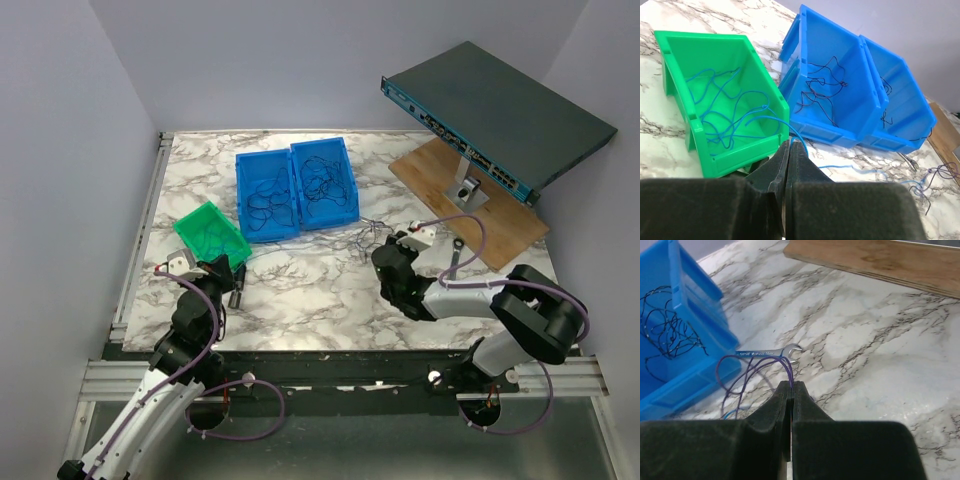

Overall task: Untangle the cables
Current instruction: Untie the cable.

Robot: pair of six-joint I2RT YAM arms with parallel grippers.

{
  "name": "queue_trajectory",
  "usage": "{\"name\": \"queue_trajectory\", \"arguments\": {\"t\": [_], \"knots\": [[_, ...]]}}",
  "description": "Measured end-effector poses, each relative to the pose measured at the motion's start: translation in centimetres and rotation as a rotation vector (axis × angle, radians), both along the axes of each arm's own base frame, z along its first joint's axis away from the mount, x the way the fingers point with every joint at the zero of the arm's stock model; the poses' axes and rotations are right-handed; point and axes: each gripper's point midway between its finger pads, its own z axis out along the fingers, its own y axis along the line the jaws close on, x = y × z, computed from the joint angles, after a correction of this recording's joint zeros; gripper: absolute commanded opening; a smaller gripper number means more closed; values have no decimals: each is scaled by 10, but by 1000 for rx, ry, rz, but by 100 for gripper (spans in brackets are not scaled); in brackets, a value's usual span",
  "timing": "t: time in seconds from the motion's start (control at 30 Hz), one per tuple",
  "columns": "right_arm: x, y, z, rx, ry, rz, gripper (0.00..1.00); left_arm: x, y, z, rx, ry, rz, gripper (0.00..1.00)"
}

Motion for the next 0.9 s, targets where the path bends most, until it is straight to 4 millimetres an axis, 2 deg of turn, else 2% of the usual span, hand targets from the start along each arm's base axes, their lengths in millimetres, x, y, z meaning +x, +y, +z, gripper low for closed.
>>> {"name": "queue_trajectory", "arguments": {"t": [0.17,0.43,0.6,0.83,0.9], "knots": [[0,-6,-1,-8,4,-16,1,1,-3,1,4,-6,-15,0],[0,7,-7,-47,35,77,1,5,-19,-3,52,11,-101,0],[2,18,-1,-33,20,132,1,6,-33,3,66,-16,-182,0],[0,9,2,-34,7,98,1,3,-26,13,49,-56,-148,0],[0,-3,2,-23,0,25,1,3,-17,13,38,-53,-99,0]]}}
